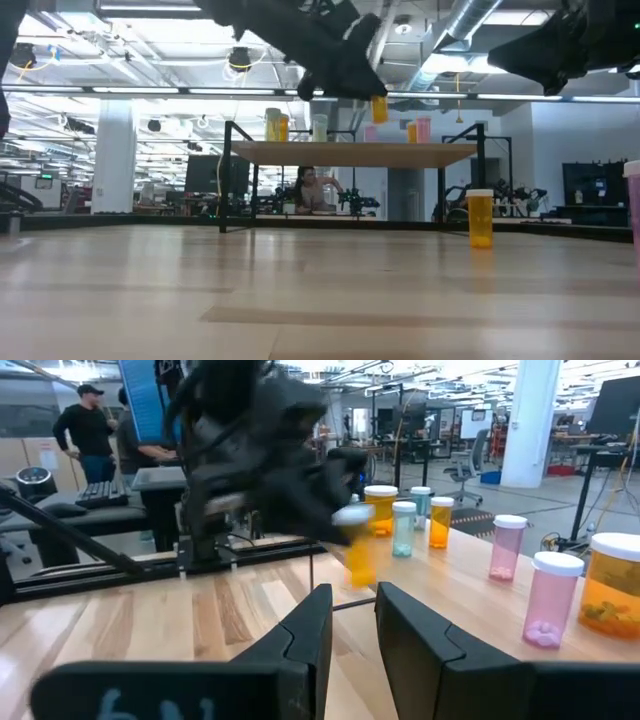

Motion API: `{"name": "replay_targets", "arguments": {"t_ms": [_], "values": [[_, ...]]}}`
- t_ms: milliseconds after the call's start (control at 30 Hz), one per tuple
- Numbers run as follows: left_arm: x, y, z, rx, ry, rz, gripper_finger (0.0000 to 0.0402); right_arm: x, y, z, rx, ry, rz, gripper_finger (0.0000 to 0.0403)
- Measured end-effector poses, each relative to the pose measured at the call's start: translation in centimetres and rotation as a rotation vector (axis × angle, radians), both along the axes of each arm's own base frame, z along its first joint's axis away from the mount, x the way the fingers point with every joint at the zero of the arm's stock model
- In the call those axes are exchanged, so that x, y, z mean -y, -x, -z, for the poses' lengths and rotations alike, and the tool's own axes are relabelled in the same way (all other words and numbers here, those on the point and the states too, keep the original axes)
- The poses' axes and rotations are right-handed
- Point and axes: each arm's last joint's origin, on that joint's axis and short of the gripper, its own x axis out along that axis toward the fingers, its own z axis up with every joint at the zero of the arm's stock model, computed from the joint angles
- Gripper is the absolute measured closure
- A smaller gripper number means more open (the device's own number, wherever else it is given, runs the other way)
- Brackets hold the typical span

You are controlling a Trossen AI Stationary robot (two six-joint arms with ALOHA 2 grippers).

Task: Pick and place medicine bottles onto shelf by color
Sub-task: Put the bottom small orange pill bottle on the shelf

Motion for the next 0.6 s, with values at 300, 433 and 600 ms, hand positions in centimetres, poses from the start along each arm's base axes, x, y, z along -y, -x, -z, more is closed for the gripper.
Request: {"name": "replay_targets", "arguments": {"t_ms": [300,433,600], "values": [[-3.9,-0.7,-2.8,0.018,-0.022,-0.082,0.0314,0.1,0.0,0.0,-0.003,0.001,0.005,0.0301],[-5.1,-1.4,-4.1,-0.009,-0.043,-0.098,0.0314,0.1,0.0,0.0,-0.003,0.001,0.004,0.0301],[-6.8,-2.5,-4.5,-0.128,-0.029,-0.124,0.0314,0.1,0.0,0.0,0.000,0.000,0.005,0.0301]]}}
